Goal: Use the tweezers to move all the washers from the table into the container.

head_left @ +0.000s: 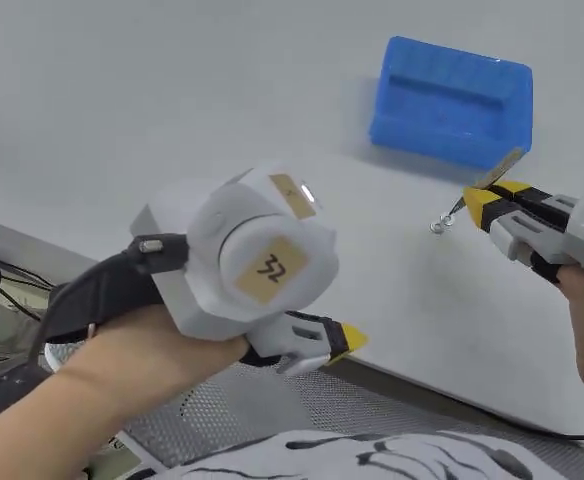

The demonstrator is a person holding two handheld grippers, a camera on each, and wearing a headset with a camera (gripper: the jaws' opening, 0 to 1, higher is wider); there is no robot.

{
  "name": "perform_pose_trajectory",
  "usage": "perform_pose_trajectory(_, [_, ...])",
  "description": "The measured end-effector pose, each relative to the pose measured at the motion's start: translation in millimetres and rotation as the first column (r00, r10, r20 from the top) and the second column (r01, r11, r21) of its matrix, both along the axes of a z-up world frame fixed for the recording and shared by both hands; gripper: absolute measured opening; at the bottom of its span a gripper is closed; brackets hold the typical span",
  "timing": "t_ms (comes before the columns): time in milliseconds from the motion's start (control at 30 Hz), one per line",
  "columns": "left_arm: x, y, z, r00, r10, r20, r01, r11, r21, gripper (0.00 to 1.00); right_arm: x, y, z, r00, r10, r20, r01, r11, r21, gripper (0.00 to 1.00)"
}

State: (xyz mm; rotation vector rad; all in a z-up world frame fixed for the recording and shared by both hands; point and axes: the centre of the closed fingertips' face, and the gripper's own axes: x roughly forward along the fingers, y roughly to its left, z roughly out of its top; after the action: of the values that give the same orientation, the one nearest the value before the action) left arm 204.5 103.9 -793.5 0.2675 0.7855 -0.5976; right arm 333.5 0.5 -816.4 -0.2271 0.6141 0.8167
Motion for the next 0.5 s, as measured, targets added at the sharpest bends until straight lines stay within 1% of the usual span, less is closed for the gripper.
perform_pose_trajectory(100, [-0.5,0.4,-0.8,1.0,-0.002,-0.002,0.002,1.0,0.004,0.99,-0.7,-1.7,-2.8,1.0,0.001,-0.001,-0.001,1.0,-0.014,0.03])
perform_pose_trajectory(200, [-1.0,0.2,-1.1,1.0,-0.002,-0.002,0.002,1.0,0.005,0.99,-5.0,-3.0,0.8,1.0,0.005,0.013,-0.005,1.0,-0.017,0.03])
perform_pose_trajectory(367, [-1.4,-2.1,-1.5,1.0,-0.007,-0.002,0.007,1.0,0.003,0.99,-10.9,-2.4,4.7,1.0,0.011,0.021,-0.01,1.0,-0.027,0.03])
perform_pose_trajectory(500, [-0.9,-2.6,-1.3,1.0,-0.01,-0.001,0.01,1.0,0.002,0.99,-11.3,-1.8,6.0,1.0,0.015,0.023,-0.014,0.999,-0.037,0.03])
